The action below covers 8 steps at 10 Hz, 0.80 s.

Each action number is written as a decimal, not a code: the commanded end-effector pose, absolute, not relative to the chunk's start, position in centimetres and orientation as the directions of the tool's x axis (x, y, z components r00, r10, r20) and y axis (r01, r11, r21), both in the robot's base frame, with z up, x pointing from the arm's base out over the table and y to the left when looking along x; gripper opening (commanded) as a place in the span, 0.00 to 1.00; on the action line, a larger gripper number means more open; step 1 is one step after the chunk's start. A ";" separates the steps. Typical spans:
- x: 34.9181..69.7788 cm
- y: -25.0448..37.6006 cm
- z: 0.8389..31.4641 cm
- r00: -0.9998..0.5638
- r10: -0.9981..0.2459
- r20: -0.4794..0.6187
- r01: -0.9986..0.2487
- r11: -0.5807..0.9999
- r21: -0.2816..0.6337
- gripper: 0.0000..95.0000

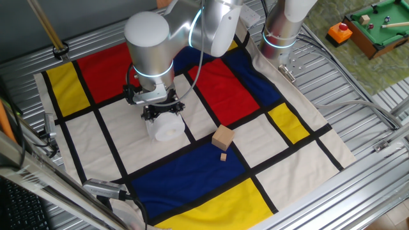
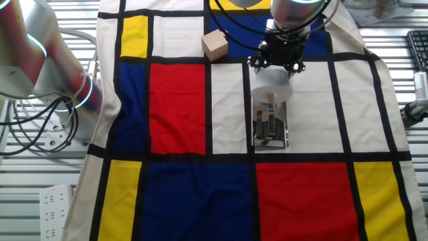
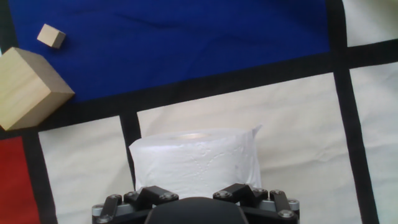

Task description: Put the toilet paper on its holder

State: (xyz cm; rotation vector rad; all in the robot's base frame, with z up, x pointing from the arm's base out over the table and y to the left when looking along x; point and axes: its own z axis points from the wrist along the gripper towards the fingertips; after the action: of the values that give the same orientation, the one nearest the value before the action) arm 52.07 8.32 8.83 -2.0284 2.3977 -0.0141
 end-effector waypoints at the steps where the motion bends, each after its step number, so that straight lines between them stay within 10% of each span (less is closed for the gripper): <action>1: 52.0 8.2 8.9 -0.166 -0.986 0.004 -0.986 0.166 -0.008 0.00; 8: 51.6 7.4 8.7 -0.157 -0.988 0.003 -0.988 0.157 -0.009 0.00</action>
State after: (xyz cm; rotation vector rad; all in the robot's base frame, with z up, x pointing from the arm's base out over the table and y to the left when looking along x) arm 51.65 7.37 8.68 -2.0384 2.3865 -0.0154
